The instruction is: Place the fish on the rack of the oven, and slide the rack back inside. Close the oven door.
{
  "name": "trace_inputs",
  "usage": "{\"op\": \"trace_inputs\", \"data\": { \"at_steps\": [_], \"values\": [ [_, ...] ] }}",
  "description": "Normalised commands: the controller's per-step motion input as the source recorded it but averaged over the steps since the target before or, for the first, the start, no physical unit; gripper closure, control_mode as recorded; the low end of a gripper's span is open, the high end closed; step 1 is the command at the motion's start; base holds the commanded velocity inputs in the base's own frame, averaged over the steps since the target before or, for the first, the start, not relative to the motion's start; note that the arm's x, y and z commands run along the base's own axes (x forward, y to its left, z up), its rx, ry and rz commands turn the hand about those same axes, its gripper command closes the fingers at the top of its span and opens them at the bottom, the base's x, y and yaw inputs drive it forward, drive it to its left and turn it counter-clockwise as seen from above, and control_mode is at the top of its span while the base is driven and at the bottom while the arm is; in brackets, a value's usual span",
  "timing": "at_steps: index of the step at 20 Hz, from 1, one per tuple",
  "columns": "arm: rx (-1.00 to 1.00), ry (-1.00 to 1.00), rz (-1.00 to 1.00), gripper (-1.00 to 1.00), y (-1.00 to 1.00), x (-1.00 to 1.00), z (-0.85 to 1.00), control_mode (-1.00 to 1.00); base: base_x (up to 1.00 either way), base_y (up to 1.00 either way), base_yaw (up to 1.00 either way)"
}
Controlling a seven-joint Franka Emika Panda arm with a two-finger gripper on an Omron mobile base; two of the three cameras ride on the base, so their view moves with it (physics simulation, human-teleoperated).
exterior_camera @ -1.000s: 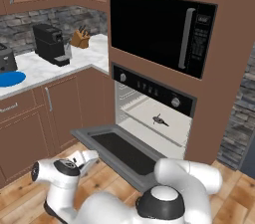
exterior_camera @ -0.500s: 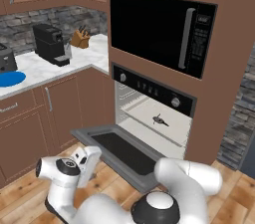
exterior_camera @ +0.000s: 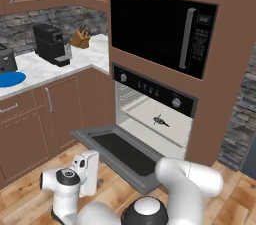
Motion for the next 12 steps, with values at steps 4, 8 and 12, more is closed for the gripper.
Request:
{"op": "trace_inputs", "data": {
  "at_steps": [4,8,12],
  "values": [
    [-0.13,0.21,0.27,-1.00,-0.27,0.21,-0.28,-1.00,0.00,0.00,0.00],
    [-0.06,0.04,0.15,-1.00,-0.30,0.10,-0.08,-1.00,0.00,0.00,0.00],
    [-0.04,0.05,0.12,-1.00,-0.24,0.21,-0.38,-1.00,0.00,0.00,0.00]
  ]
}}
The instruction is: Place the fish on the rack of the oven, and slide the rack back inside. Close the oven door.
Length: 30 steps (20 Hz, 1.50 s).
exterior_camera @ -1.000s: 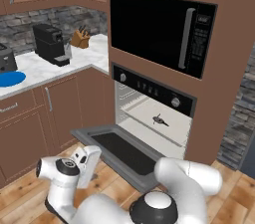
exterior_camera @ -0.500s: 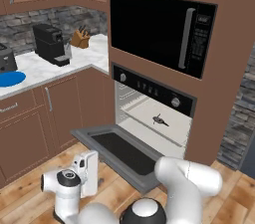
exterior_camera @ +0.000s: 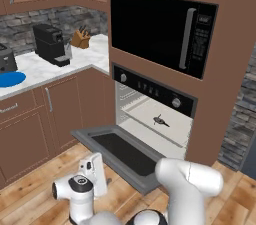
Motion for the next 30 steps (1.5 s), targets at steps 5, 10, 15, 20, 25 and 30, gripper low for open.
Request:
{"op": "trace_inputs", "data": {
  "at_steps": [5,10,15,20,25,30],
  "values": [
    [-0.10,0.33,0.17,-1.00,0.00,0.46,-0.49,-1.00,0.00,0.00,0.00],
    [-0.13,0.37,0.14,-1.00,0.08,0.73,-0.39,-1.00,0.00,0.00,0.00],
    [-0.21,0.35,0.13,-1.00,0.26,0.84,-0.64,-1.00,0.00,0.00,0.00],
    [-0.31,0.30,0.14,-1.00,0.43,0.88,-0.97,-1.00,0.00,0.00,0.00],
    [-0.34,0.09,0.13,-1.00,0.60,0.66,-1.00,-1.00,0.00,0.00,0.00],
    [-0.24,-0.05,0.08,-1.00,0.83,0.17,-1.00,-1.00,0.00,0.00,0.00]
  ]
}}
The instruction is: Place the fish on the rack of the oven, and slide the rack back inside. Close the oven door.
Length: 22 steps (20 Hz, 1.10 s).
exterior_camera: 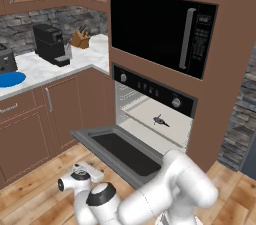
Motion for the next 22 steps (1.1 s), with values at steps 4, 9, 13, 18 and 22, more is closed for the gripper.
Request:
{"op": "trace_inputs", "data": {
  "at_steps": [4,9,13,18,22],
  "values": [
    [-0.12,-0.11,0.01,-1.00,0.45,0.16,-1.00,-1.00,0.00,0.00,0.00],
    [-0.06,-0.11,-0.04,-1.00,-0.06,0.28,-1.00,-1.00,0.00,0.00,0.00],
    [-0.11,-0.04,-0.09,-1.00,-0.05,0.42,-1.00,-1.00,0.00,0.00,0.00],
    [-0.14,0.00,-0.08,-1.00,0.00,0.49,-1.00,-1.00,0.00,0.00,0.00],
    [-0.17,-0.14,-0.17,-1.00,-0.20,0.29,-1.00,-1.00,0.00,0.00,0.00]
  ]
}}
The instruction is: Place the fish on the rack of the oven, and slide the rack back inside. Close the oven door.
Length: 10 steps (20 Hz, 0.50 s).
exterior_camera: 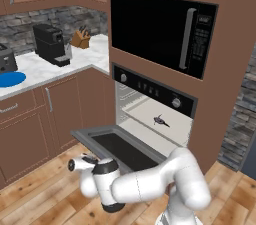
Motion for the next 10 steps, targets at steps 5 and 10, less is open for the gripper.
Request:
{"op": "trace_inputs", "data": {
  "at_steps": [5,10],
  "values": [
    [-0.16,-0.34,-0.27,-1.00,-0.59,0.03,-0.79,-1.00,0.00,0.00,0.00],
    [-0.15,-0.44,-0.29,-1.00,-0.96,0.00,-0.10,-1.00,0.00,0.00,0.00]
  ]
}}
